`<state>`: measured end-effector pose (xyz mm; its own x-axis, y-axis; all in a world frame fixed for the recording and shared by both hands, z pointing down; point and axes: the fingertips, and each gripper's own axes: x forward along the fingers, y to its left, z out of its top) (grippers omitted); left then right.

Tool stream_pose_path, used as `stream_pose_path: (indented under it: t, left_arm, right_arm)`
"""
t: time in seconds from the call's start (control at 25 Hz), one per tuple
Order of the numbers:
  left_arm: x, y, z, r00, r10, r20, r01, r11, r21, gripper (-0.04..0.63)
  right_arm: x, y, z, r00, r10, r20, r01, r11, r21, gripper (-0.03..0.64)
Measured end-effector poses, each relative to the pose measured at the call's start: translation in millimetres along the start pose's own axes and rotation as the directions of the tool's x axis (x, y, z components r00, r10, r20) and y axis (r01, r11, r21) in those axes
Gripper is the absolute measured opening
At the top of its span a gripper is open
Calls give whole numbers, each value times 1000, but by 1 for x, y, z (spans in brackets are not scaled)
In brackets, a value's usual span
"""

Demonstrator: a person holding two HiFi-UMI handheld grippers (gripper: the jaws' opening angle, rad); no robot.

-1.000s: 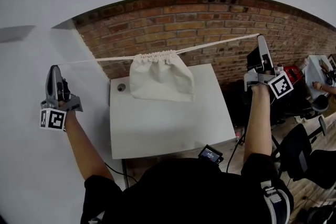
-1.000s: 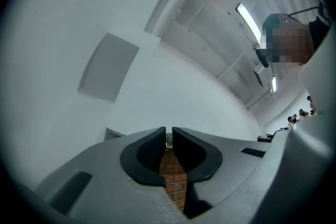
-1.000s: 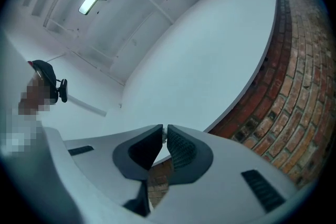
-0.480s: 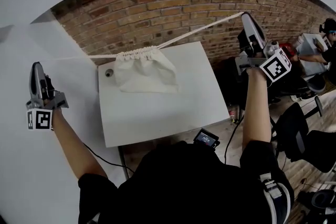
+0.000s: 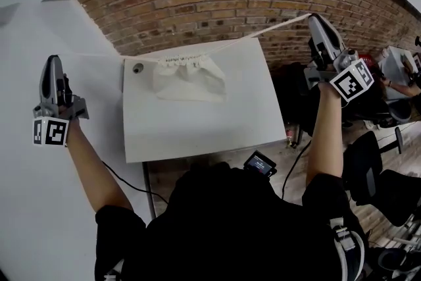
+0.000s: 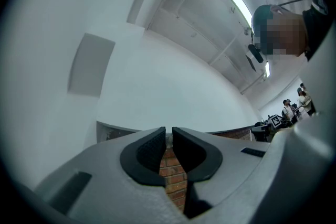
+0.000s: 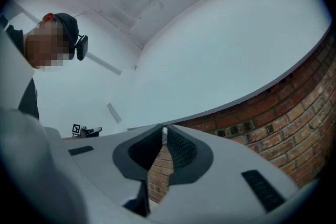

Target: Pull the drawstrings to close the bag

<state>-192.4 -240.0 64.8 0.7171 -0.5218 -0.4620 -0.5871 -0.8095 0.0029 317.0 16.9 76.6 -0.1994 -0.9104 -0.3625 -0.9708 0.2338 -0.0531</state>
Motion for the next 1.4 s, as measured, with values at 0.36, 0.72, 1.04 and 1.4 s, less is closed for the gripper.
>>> stream_pose_path:
  t: [0.36,0.72,1.04,1.4]
  left_arm:
    - [-11,-38,-21,998,-31,-57,30,999,-9,49]
    - [-17,-60,-14,998,-31,-55,32,999,6,49]
    - [-18,-72,-18,997,-36,-70,37,999,3,49]
    - [-11,-83,-20,996,-56,-73,56,998,4,51]
  right_arm:
    - [-13,12,-26,996,48,-74,-50,998,-25,34]
    - [-32,9,-35,996,54,-76,-54,999,-6,32]
    - [-38,8,-33,996,64,-66,-64,998,-5,32]
    - [-46,1,-32,997,53,-58,-53,999,-2,33]
